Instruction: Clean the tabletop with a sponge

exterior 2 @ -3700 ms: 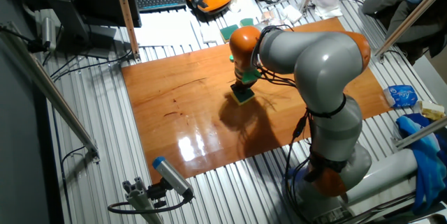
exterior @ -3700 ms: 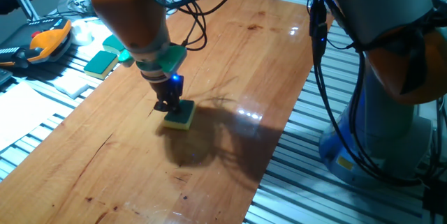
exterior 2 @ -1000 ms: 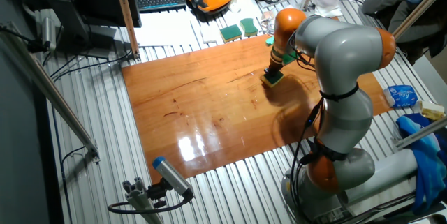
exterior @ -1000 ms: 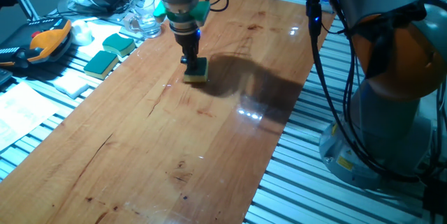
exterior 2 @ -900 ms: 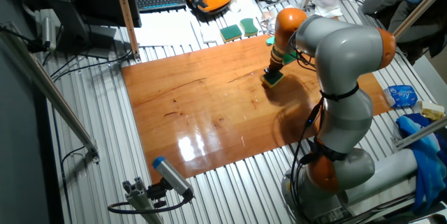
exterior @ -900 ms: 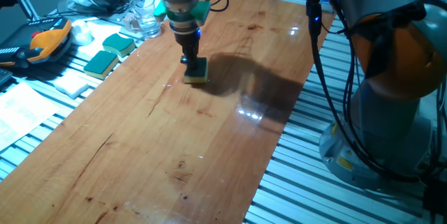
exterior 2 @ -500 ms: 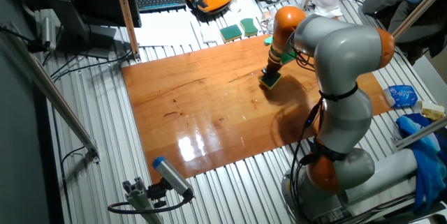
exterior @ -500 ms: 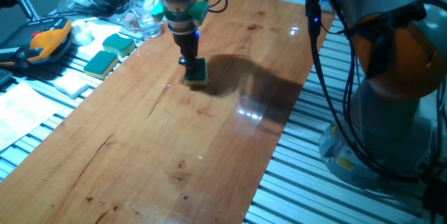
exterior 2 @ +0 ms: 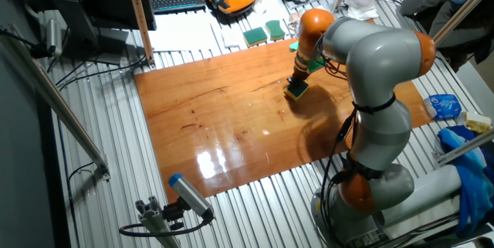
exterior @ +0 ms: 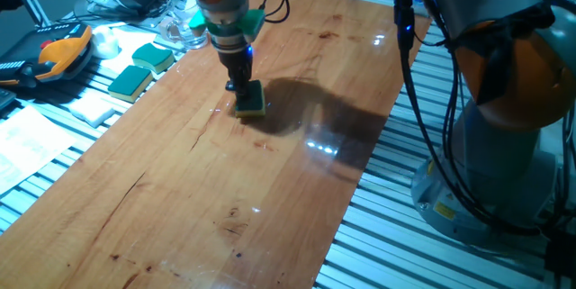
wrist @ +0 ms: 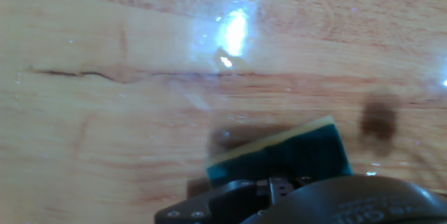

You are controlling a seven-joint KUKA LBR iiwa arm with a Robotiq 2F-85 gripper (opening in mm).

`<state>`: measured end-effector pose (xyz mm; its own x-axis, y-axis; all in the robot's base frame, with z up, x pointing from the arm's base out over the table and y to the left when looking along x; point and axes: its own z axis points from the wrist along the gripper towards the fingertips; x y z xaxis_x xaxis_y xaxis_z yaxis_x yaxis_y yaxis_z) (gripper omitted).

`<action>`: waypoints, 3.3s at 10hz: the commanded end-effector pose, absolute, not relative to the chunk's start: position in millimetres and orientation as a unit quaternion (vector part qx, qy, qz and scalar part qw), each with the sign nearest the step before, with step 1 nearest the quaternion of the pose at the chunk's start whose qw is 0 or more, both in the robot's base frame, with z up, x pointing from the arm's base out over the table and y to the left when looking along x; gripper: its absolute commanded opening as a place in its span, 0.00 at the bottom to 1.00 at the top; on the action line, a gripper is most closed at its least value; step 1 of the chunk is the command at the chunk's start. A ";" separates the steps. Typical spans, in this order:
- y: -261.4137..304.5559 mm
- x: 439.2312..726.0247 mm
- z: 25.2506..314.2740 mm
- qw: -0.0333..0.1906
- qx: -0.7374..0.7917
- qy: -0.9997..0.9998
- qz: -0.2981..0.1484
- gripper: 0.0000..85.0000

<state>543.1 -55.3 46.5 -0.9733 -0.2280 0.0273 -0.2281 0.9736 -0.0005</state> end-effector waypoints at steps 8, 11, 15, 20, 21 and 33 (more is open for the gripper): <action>-76.2 556.6 38.2 0.004 0.136 -0.991 0.000 0.00; -58.7 577.6 46.3 0.014 0.114 -0.993 -0.009 0.00; -33.7 592.8 47.7 0.021 0.091 -0.996 -0.013 0.00; 18.1 579.5 52.7 0.016 0.053 -0.998 0.001 0.00; 28.1 575.0 52.5 0.013 0.047 -0.999 0.006 0.00; 120.0 557.5 64.3 0.014 -0.037 -0.999 0.027 0.00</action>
